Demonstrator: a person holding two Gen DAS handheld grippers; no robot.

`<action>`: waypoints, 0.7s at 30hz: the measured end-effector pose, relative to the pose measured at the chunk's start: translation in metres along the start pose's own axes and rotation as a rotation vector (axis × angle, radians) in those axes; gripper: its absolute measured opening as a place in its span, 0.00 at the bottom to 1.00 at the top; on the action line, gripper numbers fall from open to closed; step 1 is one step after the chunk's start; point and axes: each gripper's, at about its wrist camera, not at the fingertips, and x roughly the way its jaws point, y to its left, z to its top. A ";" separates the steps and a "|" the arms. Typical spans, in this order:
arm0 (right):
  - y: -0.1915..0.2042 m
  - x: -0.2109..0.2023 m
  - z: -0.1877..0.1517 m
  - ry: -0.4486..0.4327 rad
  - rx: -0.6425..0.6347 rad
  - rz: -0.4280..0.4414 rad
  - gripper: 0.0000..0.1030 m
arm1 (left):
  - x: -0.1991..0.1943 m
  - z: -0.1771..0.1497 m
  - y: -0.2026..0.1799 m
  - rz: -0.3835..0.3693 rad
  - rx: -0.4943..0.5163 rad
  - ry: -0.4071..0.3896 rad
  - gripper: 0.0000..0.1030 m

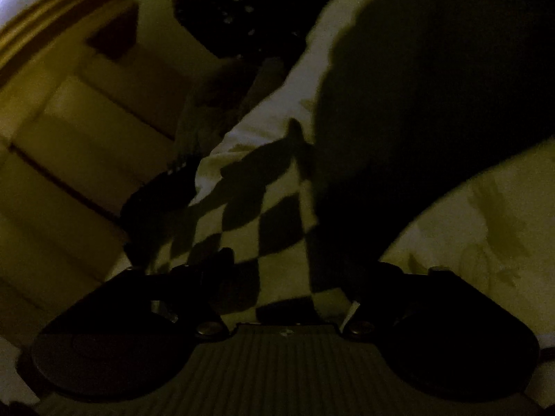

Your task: Fold large clothes

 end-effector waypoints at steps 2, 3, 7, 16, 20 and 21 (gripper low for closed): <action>-0.002 0.002 0.000 0.023 0.018 0.016 0.64 | 0.007 0.000 -0.014 -0.008 0.014 0.017 1.00; -0.001 0.003 -0.001 0.026 0.018 0.018 0.64 | 0.011 0.000 -0.019 -0.009 0.021 0.027 1.00; 0.000 0.005 -0.003 0.050 0.011 -0.013 0.62 | 0.017 0.004 -0.033 -0.011 0.032 0.040 1.00; 0.011 0.010 -0.009 0.143 -0.099 -0.118 0.63 | 0.029 0.003 -0.060 0.029 0.156 0.049 1.00; 0.011 0.017 -0.014 0.155 -0.132 -0.139 0.26 | 0.030 0.002 -0.072 0.035 0.199 0.042 1.00; 0.010 0.015 -0.014 0.139 -0.131 -0.150 0.17 | 0.028 0.004 -0.075 0.035 0.204 0.036 1.00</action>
